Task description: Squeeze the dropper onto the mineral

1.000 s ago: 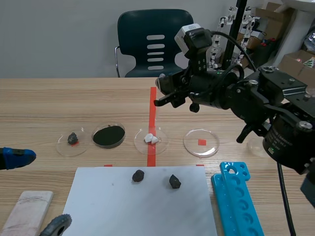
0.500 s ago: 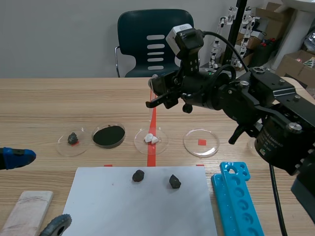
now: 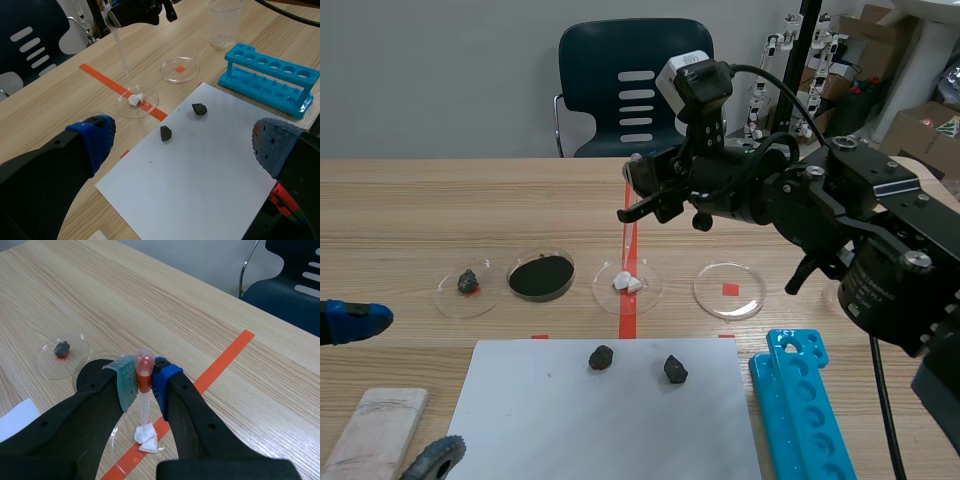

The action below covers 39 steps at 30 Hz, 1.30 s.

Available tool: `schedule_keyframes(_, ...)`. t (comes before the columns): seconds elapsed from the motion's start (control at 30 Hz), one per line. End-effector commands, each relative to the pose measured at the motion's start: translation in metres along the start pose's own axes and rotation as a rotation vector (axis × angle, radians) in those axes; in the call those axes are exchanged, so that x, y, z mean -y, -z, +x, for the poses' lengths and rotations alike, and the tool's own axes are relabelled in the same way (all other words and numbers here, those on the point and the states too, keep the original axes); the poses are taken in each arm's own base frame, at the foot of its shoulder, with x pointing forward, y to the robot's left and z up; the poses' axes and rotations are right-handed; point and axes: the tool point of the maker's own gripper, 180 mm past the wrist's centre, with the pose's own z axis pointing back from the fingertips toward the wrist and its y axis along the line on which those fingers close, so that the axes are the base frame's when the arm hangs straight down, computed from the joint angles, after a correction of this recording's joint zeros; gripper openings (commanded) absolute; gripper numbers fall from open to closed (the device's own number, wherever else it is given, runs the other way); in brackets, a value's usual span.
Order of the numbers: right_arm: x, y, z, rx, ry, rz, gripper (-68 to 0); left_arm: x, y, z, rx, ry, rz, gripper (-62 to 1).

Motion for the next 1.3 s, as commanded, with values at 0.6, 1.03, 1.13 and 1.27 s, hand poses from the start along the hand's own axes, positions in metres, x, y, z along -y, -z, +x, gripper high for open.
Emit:
schedule_keyframes(0.6,0.0035,0.0027,0.0145,0.028,-0.029,-0.003,-62.3,-0.0005,0.0021,0.0085,0.038,-0.006,0.01,-3.7)
schedule_keyframes(1.03,0.0038,0.0027,0.0138,0.024,-0.036,-0.005,-67.3,-0.0005,0.0021,0.0085,0.038,-0.006,0.01,-3.7)
schedule_keyframes(1.13,0.0038,0.0027,0.0138,0.024,-0.036,-0.005,-67.3,-0.0005,0.0021,0.0085,0.038,-0.006,0.01,-3.7)
schedule_keyframes(1.27,0.0038,0.0027,0.0138,0.024,-0.036,-0.005,-67.3,-0.0005,0.0021,0.0085,0.038,-0.006,0.01,-3.7)
